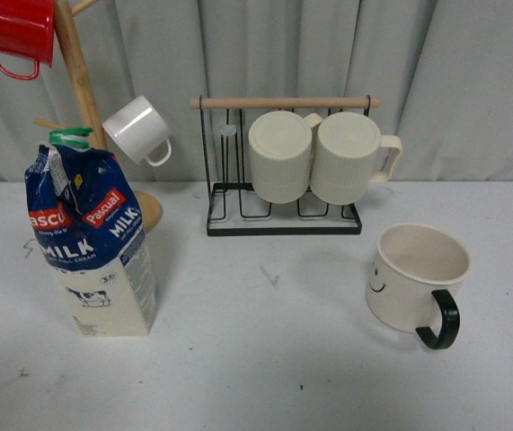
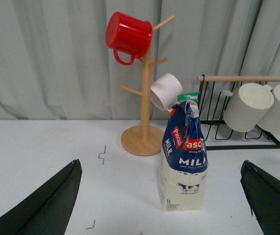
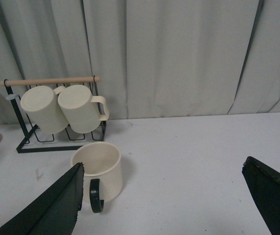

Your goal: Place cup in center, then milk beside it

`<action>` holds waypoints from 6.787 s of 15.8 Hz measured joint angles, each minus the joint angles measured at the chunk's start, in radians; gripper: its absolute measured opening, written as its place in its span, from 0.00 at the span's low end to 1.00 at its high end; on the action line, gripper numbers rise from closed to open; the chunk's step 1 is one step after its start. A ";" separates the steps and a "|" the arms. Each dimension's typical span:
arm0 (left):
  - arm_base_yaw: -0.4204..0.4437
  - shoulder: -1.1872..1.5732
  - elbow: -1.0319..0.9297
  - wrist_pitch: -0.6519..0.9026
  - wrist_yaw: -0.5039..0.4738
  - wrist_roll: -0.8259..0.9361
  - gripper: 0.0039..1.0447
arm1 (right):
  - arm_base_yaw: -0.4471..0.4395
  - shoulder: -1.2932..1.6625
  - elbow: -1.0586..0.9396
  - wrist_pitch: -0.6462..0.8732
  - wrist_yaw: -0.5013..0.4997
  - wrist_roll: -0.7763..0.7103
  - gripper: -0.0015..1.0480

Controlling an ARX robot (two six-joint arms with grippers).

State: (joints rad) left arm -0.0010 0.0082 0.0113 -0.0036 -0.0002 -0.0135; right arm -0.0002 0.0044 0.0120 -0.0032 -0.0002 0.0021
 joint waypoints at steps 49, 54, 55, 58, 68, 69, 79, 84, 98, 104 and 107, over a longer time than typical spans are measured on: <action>0.000 0.000 0.000 0.000 0.000 0.000 0.94 | 0.240 1.801 1.061 -0.072 0.041 0.378 0.03; 0.000 0.000 0.000 0.000 0.000 0.000 0.94 | 0.392 1.897 1.162 -0.136 0.138 0.410 0.03; 0.000 0.000 0.000 0.000 0.000 0.000 0.94 | 0.414 1.922 1.180 -0.151 0.151 0.417 0.03; 0.000 0.000 0.000 0.000 0.000 0.000 0.94 | 0.447 1.978 1.218 -0.180 0.196 0.424 0.03; 0.000 0.000 0.000 0.000 0.000 0.000 0.94 | 0.451 2.058 1.262 -0.206 0.211 0.450 0.03; 0.000 0.000 0.000 0.000 0.000 0.000 0.94 | 0.449 2.063 1.265 -0.203 0.212 0.450 0.03; 0.000 0.000 0.000 0.000 0.000 0.000 0.94 | 0.431 2.074 1.282 -0.173 0.186 0.449 0.47; 0.000 0.000 0.000 0.000 0.000 0.000 0.94 | 0.392 1.783 1.136 0.039 0.063 0.441 0.96; 0.000 0.000 0.000 0.000 0.000 0.000 0.94 | 0.000 0.422 -0.001 0.423 0.000 0.004 0.02; 0.000 0.000 0.000 0.000 0.000 0.000 0.94 | 0.000 0.246 -0.001 0.260 0.000 0.004 0.02; 0.000 0.000 0.000 0.000 0.000 0.000 0.94 | 0.000 0.192 -0.001 0.202 0.000 0.004 0.02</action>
State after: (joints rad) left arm -0.0010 0.0082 0.0113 -0.0036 -0.0002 -0.0135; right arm -0.0002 0.1967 0.0113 0.1989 -0.0002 0.0063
